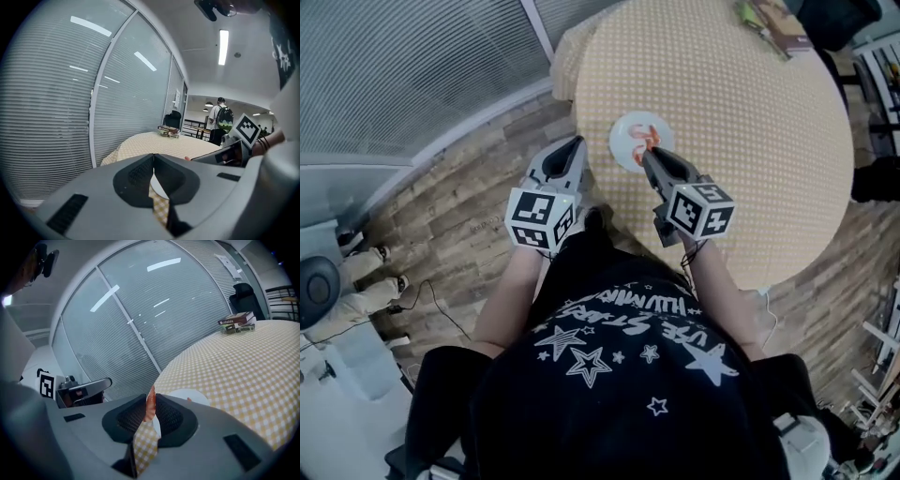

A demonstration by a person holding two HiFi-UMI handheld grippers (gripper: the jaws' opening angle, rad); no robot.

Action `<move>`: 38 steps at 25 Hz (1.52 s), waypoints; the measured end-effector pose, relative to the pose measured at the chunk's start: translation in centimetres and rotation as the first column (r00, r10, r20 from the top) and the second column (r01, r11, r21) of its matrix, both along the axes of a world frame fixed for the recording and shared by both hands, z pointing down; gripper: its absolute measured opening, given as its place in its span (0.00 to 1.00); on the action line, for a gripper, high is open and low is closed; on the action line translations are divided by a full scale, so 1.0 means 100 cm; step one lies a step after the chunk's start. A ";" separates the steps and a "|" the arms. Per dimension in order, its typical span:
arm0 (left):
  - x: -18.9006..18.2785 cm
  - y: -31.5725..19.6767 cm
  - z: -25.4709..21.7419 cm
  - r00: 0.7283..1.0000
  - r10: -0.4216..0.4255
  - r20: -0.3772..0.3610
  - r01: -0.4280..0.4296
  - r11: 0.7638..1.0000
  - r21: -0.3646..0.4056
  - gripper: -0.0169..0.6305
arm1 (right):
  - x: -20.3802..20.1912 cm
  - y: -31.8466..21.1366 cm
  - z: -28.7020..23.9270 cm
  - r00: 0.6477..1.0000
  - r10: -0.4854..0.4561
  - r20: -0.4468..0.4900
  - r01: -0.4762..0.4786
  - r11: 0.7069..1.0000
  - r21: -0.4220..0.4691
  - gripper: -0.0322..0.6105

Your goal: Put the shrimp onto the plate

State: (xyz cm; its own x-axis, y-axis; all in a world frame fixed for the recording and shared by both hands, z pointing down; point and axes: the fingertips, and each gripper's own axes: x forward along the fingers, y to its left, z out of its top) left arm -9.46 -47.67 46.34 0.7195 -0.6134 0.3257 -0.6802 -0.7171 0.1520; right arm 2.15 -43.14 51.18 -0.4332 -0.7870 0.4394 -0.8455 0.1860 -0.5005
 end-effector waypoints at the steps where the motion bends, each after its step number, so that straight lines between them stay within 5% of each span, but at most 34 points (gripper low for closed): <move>1: 0.000 -0.004 0.002 1.000 0.014 -0.002 -0.014 1.000 -0.003 0.04 | -0.004 -0.003 0.003 1.000 -0.004 -0.018 0.004 1.000 -0.009 0.16; 18: -0.011 -0.040 0.029 0.987 0.159 -0.008 -0.159 0.985 -0.066 0.04 | -0.022 -0.038 0.066 0.961 -0.009 -0.276 -0.049 0.979 -0.200 0.16; 25: -0.012 -0.049 0.043 0.988 0.156 -0.009 -0.156 0.983 -0.092 0.04 | -0.019 -0.047 0.089 0.956 -0.031 -0.292 -0.047 0.965 -0.257 0.16; 38: -0.008 -0.036 0.036 0.991 0.135 -0.011 -0.135 0.987 -0.084 0.04 | -0.017 -0.037 0.068 0.968 -0.001 -0.251 -0.050 0.979 -0.198 0.16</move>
